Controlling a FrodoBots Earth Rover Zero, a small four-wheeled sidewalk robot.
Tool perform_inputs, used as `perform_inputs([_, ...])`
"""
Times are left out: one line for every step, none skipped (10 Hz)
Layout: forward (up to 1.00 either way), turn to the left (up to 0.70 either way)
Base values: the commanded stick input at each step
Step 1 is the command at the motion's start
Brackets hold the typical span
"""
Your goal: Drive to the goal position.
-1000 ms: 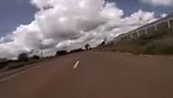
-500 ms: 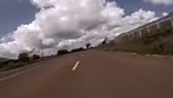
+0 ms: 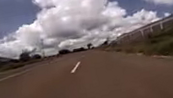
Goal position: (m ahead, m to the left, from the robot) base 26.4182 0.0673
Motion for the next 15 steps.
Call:
perform_inputs([1.0,0.0])
perform_inputs([1.0,0.0])
perform_inputs([1.0,0.0])
perform_inputs([1.0,0.0])
perform_inputs([1.0,0.0])
perform_inputs([1.0,0.0])
perform_inputs([1.0,0.0])
perform_inputs([1.0,0.0])
perform_inputs([1.0,0.0])
perform_inputs([1.0,0.0])
perform_inputs([1.0,0.0])
perform_inputs([1.0,0.0])
perform_inputs([1.0,0.0])
perform_inputs([1.0,0.0])
perform_inputs([1.0,0.0])
